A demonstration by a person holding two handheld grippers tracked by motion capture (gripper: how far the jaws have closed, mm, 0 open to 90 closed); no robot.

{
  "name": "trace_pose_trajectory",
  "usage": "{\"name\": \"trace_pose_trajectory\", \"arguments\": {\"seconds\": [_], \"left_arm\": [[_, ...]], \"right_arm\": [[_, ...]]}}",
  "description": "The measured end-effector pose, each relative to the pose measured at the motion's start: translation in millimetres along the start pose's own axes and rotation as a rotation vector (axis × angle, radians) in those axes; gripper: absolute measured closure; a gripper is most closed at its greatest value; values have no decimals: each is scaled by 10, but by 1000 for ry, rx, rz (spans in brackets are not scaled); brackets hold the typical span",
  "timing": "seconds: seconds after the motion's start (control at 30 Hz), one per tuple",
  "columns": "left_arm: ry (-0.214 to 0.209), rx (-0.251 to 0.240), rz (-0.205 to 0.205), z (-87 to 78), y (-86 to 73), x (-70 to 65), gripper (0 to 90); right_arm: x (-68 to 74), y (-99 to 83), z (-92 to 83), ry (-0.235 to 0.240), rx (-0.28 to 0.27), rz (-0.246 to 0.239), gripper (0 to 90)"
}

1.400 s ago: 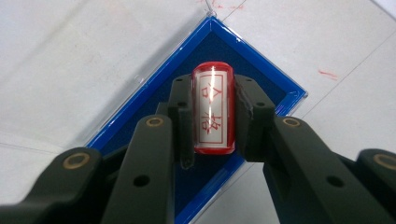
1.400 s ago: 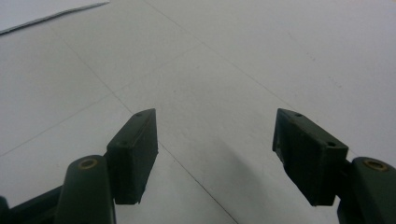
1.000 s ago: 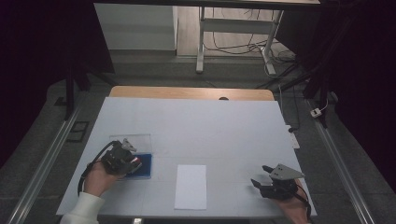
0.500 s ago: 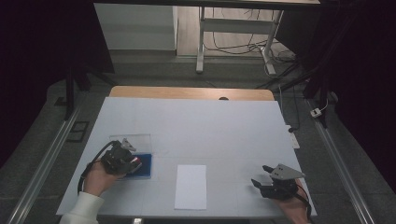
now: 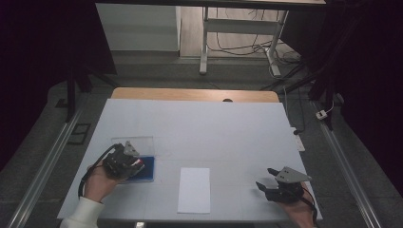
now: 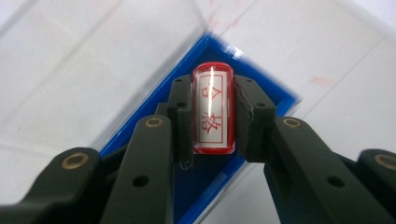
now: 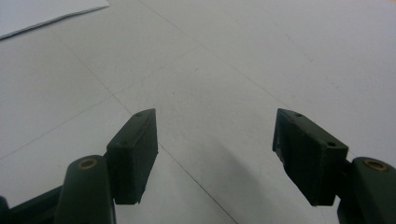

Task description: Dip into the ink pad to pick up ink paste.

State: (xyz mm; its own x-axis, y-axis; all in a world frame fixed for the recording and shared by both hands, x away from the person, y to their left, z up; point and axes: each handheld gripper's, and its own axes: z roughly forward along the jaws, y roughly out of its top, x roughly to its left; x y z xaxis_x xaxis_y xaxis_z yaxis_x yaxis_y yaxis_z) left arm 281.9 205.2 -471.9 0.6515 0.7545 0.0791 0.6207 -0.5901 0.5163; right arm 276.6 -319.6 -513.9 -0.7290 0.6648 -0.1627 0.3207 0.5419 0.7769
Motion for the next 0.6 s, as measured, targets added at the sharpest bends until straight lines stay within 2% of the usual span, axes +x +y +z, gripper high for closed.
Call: {"name": "trace_pose_trajectory", "arguments": {"seconds": [0.27, 0.37, 0.6], "left_arm": [[-58, -166, -56, -363, -21, 58, 698], [-72, -206, -61, -435, -44, 71, 698], [-79, -264, -73, -563, -73, 99, 697]], "right_arm": [[6, -6, -7, -5, -1, 3, 306], [7, -4, -7, -4, -2, 1, 306], [1, -9, -5, -4, 3, 7, 306]]}}
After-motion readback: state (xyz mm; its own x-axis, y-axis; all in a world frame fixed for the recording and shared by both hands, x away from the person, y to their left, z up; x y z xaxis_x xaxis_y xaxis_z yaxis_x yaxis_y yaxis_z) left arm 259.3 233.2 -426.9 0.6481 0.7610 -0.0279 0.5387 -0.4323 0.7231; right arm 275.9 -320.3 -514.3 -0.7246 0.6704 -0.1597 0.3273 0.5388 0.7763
